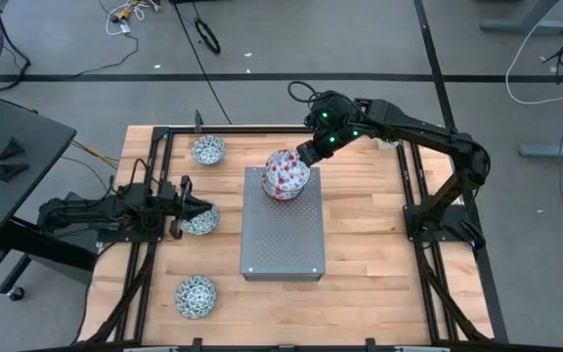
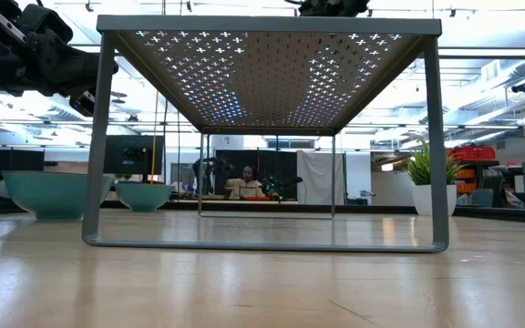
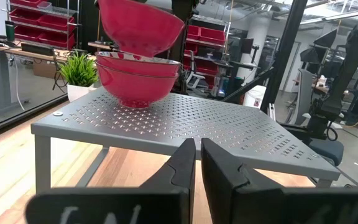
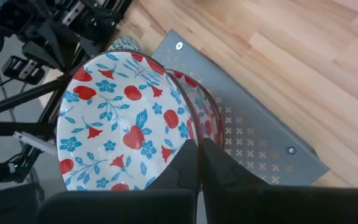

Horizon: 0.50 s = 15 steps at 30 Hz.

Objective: Pick & Place Mini bowls
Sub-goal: Put the red bowl on top of the red bowl on the shelf

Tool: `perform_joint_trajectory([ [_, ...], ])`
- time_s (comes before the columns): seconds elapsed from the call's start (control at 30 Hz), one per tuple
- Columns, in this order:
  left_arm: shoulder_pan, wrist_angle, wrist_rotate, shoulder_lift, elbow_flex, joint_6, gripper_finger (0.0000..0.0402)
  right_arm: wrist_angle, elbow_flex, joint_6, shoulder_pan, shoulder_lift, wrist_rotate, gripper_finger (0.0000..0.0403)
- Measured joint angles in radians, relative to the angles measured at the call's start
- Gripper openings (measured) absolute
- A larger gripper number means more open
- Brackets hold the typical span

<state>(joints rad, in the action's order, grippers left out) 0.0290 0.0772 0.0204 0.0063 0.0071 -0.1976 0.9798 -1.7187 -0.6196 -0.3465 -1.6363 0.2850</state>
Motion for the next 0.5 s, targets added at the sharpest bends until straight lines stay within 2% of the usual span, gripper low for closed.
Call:
perform_joint_trajectory([
  [0.5,0.0,0.0,0.0,0.0,0.0,0.001,0.0032,-0.023,0.002,0.019,0.038,-0.042,-0.03,0.0],
])
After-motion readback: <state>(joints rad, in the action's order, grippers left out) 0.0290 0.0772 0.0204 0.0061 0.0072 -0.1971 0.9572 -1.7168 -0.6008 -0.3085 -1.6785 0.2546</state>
